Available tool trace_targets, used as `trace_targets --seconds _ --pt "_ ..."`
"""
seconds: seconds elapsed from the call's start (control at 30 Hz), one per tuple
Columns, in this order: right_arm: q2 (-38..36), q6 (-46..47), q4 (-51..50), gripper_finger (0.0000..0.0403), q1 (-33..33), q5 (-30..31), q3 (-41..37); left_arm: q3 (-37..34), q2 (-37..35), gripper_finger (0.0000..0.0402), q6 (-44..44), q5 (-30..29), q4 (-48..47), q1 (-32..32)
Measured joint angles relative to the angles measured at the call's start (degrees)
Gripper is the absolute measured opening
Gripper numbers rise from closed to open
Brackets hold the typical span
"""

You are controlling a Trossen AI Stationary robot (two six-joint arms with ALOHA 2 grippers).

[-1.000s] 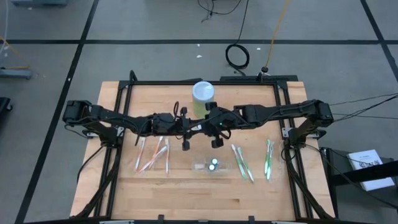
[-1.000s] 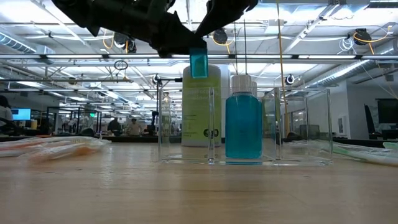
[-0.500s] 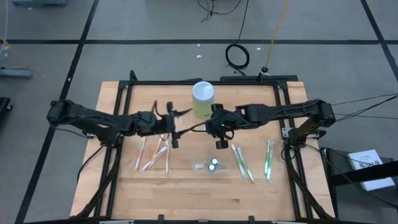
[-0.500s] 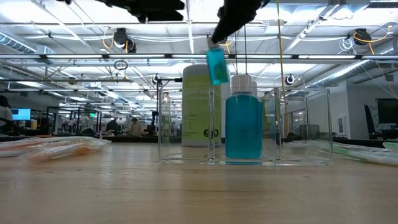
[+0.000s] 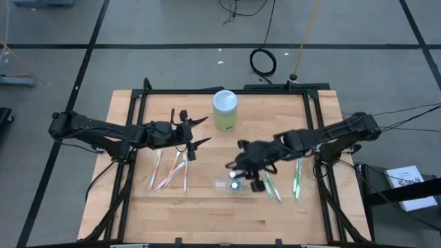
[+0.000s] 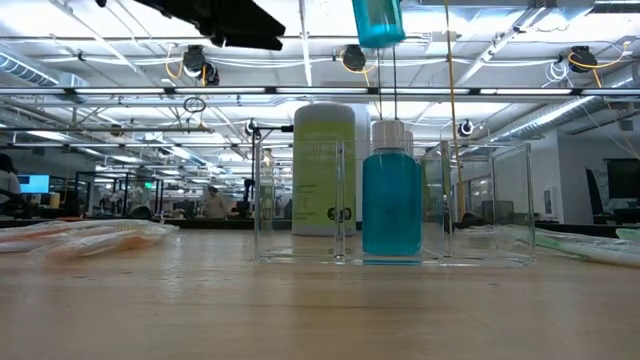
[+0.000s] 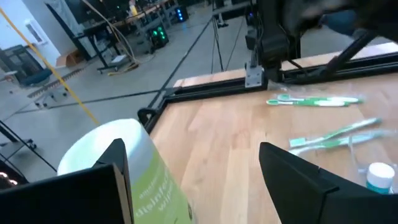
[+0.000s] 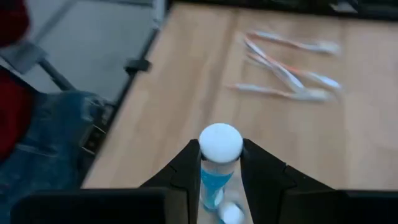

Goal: Pick & Place toothbrushing station
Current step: Put the mouthwash into the middle center of the transparent organizer

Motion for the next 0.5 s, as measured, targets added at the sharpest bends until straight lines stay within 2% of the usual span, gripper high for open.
trace_targets --seconds 0.13,0.3,0.5 --pt "0.1 0.7 9.6 0.0077 1.2 0.5 -6.1 0.0 -0.1 0.0225 -0.3 0.0 0.3 0.0" --pt "0.1 0.9 17.0 0.0060 1.2 0.7 -13.0 0.0 -0.1 0.0225 -1.1 0.0 0.2 -0.2" --pt "0.1 -0.4 24.9 0.0007 0.5 0.4 -19.4 0.0 -0.1 0.0225 -2.1 0.0 0.2 -0.2"
